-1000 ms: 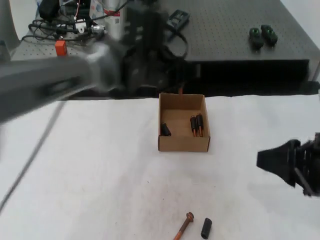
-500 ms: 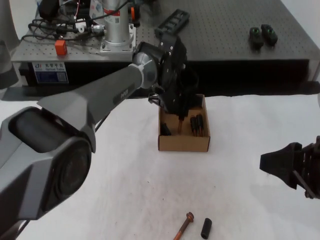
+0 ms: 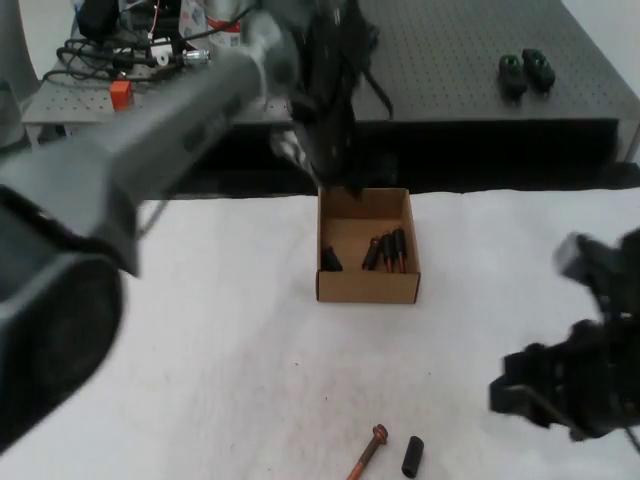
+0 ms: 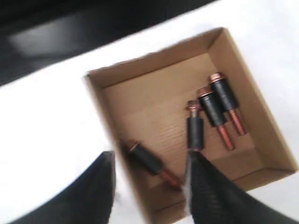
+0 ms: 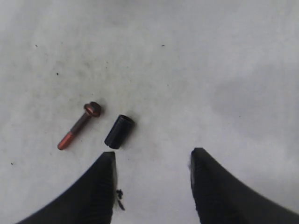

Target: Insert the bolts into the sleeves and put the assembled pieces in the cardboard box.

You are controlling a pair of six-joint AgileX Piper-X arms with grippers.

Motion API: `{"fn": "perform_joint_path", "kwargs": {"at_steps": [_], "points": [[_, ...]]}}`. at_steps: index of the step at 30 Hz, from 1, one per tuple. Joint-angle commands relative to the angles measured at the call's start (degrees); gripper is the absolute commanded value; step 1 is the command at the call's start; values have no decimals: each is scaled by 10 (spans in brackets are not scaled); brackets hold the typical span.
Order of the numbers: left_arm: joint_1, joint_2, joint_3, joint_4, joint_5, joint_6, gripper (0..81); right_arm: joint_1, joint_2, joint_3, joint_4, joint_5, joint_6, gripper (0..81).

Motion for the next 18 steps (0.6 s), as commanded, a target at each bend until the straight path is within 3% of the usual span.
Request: {"fn": "perform_joint_path", "kwargs": {"at_steps": [1,4,11,18], "points": [[0,-34,46,18,-54,18,348,-3,-11,0,-1,2,1,374],[1,-111,196,-34,-61,1,348,33,59,-34,-2,24,9,374],[0,-327,514,-216,41,-32,348,84,178,-93,-4,40,9,374],[0,-436,627,-235,64,-35,348,123,249,-105,-24,48,37,374]]}}
